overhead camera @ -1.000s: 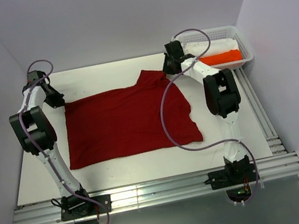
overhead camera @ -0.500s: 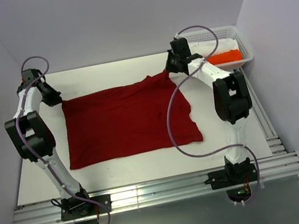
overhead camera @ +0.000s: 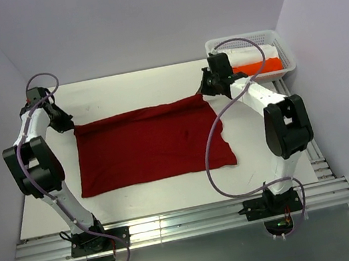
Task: Roll the t-shirts
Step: Fold the tshirt
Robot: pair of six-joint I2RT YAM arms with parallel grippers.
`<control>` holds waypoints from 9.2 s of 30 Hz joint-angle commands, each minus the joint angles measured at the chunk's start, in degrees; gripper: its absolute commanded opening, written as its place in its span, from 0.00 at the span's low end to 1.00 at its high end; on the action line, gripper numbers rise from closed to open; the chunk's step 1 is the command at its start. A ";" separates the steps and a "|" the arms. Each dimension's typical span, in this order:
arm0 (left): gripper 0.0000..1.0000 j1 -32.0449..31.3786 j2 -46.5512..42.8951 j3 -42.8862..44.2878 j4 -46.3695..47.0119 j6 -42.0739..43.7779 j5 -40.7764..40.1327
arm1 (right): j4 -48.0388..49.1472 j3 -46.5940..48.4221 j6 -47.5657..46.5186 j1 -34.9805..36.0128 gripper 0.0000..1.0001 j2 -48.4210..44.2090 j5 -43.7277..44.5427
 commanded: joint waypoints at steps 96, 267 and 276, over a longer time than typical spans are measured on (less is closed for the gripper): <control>0.18 1.36 8.29 -0.09 1.88 0.95 1.05 | -10.17 13.12 -9.53 11.14 0.45 17.58 -0.87; 0.20 1.71 1.26 -8.00 4.34 1.65 8.87 | -5.69 -3.75 0.40 -2.22 0.00 5.46 3.52; 0.00 1.71 2.05 -6.60 4.52 0.77 9.31 | -5.43 -3.58 0.66 -2.49 0.00 5.63 2.20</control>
